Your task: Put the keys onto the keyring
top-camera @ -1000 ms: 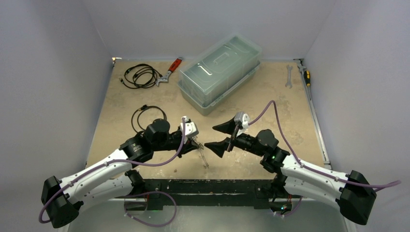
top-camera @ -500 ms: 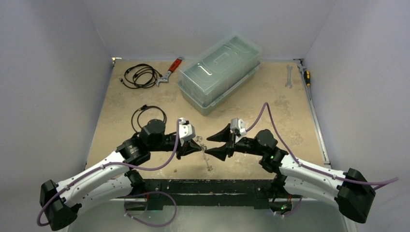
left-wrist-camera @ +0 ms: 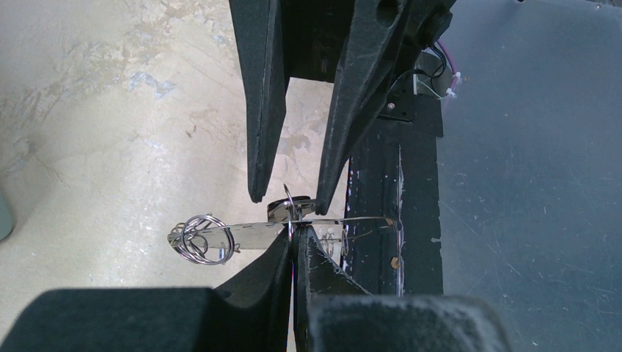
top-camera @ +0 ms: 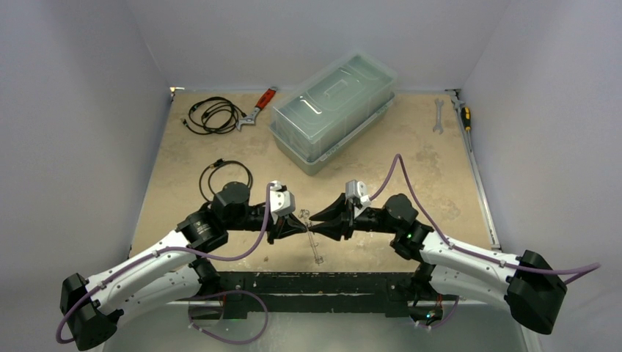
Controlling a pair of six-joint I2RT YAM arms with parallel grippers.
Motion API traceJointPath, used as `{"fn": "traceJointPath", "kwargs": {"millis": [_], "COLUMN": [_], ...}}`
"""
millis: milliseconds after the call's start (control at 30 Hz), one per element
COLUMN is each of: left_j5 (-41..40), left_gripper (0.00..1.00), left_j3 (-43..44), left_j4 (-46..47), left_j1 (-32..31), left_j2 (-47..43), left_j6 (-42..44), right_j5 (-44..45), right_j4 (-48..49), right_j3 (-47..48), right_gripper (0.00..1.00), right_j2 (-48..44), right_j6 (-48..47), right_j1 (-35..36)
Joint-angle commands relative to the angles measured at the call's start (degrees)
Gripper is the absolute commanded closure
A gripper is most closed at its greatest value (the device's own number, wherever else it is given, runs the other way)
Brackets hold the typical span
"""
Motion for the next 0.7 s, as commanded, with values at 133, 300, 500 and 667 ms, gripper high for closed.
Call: {"fn": "traceJointPath", "kwargs": {"millis": [133, 300, 500, 667], "left_j5": [1.2, 1.1, 1.1, 1.1], "left_gripper": [1.00, 1.00, 1.00, 1.00], "left_j3": [0.0, 0.1, 0.0, 0.0], "left_j4": [3.8, 3.8, 3.8, 3.8], "left_j1": [0.2, 0.2, 0.2, 0.1], "left_j2": [-1.5, -1.6, -1.6, -1.7], "left_j6": [-0.3, -0.2, -0.2, -0.3], "right_j5": [-2.0, -2.4, -3.1, -3.8], "right_j4": [3.8, 4.2, 4.8, 4.8], "right_j3": [3.4, 3.7, 3.9, 4.1], "right_gripper": [0.71, 0.76, 0.79, 0.79], "right_j2": [1.7, 2.6, 3.4, 3.9], "right_j6": [0.2, 0.4, 0.8, 0.9], "right_j1": [0.2, 0.2, 0.4, 0.5]}}
